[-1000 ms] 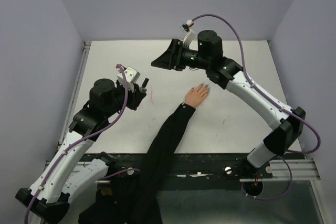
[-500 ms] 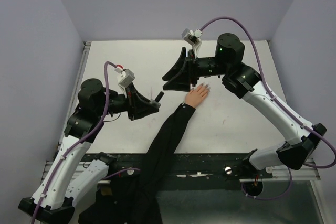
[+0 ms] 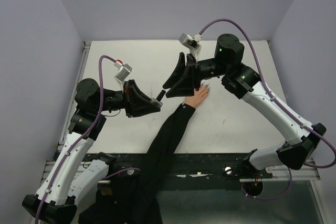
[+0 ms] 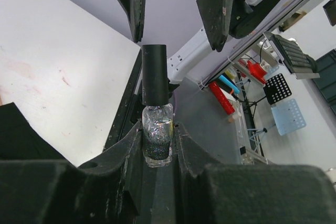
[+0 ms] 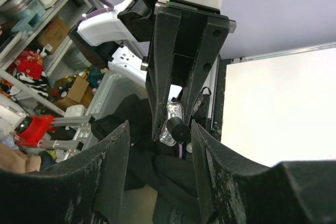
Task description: Paint the nails
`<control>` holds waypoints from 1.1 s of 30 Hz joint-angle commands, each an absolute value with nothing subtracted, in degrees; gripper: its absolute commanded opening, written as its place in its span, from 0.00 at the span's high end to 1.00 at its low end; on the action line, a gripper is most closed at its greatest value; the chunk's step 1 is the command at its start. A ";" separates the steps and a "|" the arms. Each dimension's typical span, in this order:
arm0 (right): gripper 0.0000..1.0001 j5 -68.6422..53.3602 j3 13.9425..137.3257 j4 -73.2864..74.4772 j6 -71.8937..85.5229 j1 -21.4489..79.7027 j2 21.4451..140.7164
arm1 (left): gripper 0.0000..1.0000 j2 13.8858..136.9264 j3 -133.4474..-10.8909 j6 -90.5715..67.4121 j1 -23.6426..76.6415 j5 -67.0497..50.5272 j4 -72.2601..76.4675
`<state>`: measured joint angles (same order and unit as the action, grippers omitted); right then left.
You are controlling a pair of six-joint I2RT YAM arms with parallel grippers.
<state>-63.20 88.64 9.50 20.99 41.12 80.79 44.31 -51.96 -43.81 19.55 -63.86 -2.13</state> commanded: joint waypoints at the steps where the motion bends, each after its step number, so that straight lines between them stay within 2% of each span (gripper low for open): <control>1: 0.45 -65.39 88.51 8.26 21.09 42.62 81.47 | 1.00 44.03 -52.38 -46.32 19.07 -66.18 1.05; 8: 0.53 -64.95 88.86 8.35 20.83 44.03 82.35 | 1.00 43.95 -52.38 -47.19 18.72 -65.92 1.41; 19: 0.53 -61.44 89.74 14.33 16.87 45.09 83.85 | 1.00 44.30 -51.94 -49.31 18.19 -66.36 4.22; 22: 0.57 -61.35 89.74 14.06 16.96 45.17 83.76 | 1.00 44.38 -51.77 -49.39 18.11 -66.27 4.13; 33: 0.53 -59.24 86.84 5.37 22.58 45.18 81.48 | 1.00 44.12 -51.33 -48.96 17.93 -66.44 3.69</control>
<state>-61.01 88.27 10.76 19.49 44.95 83.50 44.42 -51.77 -48.69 18.33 -66.22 2.37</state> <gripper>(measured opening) 0.457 0.312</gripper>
